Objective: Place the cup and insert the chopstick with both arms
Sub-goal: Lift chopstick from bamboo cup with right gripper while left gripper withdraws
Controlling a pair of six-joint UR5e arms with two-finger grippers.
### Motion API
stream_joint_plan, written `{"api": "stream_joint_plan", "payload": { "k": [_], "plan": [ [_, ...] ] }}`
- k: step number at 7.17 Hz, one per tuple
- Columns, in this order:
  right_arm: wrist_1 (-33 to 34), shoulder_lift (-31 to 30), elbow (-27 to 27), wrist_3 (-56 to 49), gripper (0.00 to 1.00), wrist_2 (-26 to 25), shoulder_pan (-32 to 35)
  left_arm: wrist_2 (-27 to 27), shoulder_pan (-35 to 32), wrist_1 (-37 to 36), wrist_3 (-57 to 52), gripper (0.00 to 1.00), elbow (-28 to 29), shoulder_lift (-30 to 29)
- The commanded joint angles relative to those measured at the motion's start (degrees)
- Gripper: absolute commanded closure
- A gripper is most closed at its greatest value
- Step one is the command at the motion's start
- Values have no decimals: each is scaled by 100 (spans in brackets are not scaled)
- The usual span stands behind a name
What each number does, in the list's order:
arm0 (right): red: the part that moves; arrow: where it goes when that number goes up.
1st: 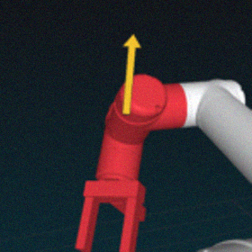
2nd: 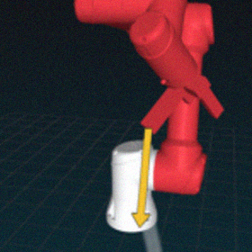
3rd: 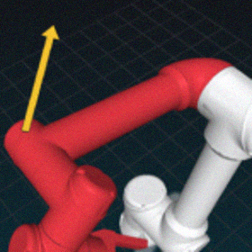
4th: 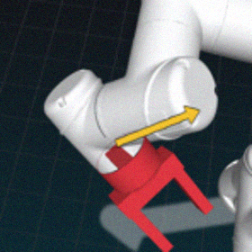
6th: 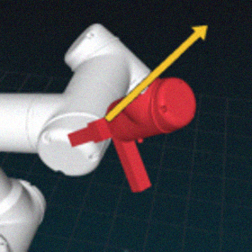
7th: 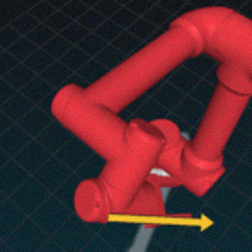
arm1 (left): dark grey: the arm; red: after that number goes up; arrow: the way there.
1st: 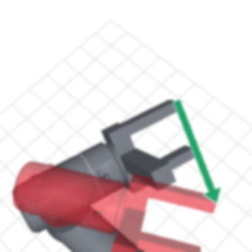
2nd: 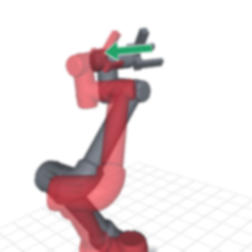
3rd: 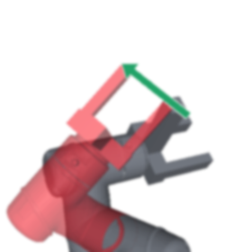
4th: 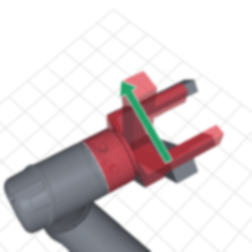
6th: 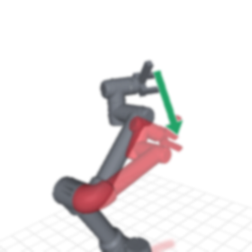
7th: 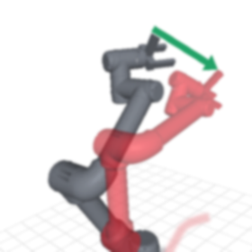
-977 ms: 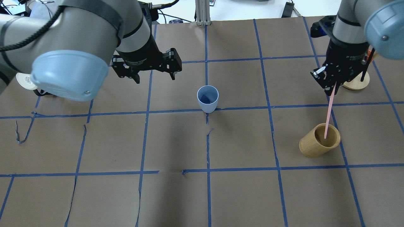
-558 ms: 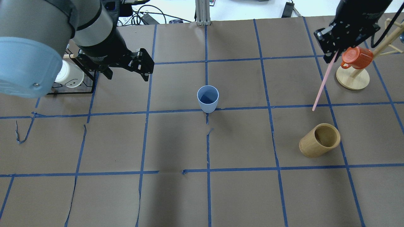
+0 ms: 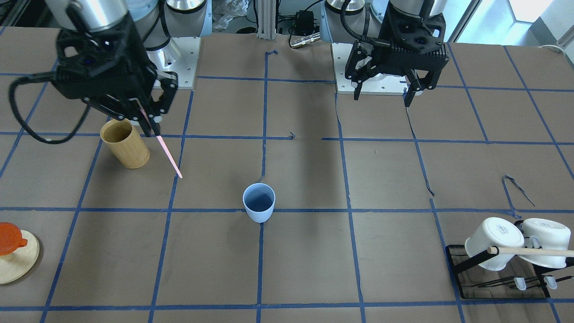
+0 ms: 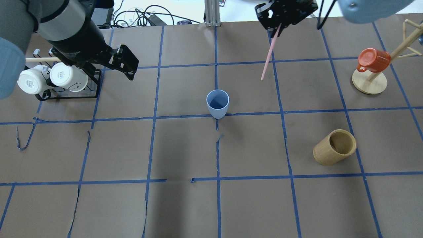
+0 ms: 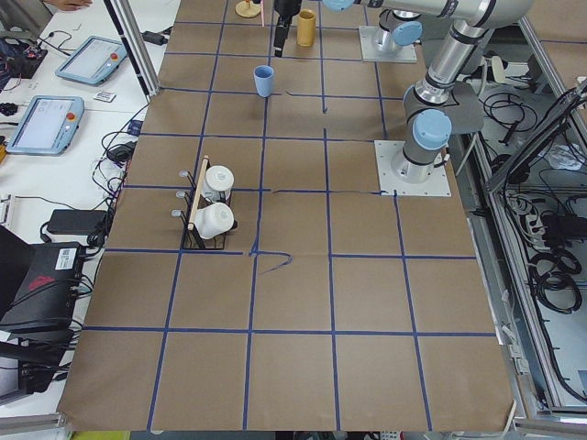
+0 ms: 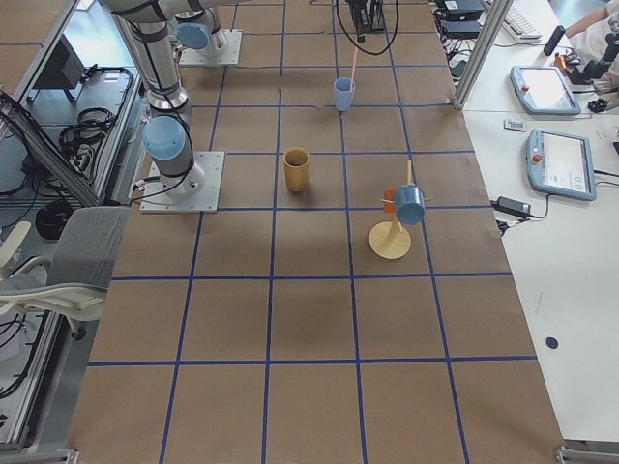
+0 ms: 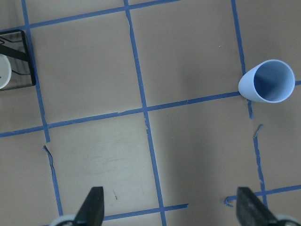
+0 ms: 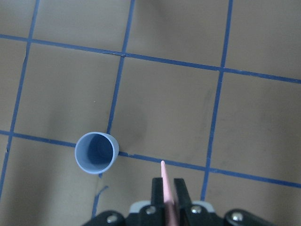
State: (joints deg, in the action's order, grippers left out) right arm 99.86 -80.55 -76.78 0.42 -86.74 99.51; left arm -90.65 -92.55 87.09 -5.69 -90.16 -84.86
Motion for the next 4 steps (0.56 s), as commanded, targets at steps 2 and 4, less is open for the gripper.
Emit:
{"api": "stream_joint_plan", "payload": {
  "k": [2, 4],
  "plan": [
    [508, 408, 14, 1065, 100, -167, 893, 47, 79, -26, 86, 0, 7, 22],
    [735, 662, -13, 1268, 100, -281, 1078, 64, 79, -26, 95, 0, -2, 22]
  ]
}}
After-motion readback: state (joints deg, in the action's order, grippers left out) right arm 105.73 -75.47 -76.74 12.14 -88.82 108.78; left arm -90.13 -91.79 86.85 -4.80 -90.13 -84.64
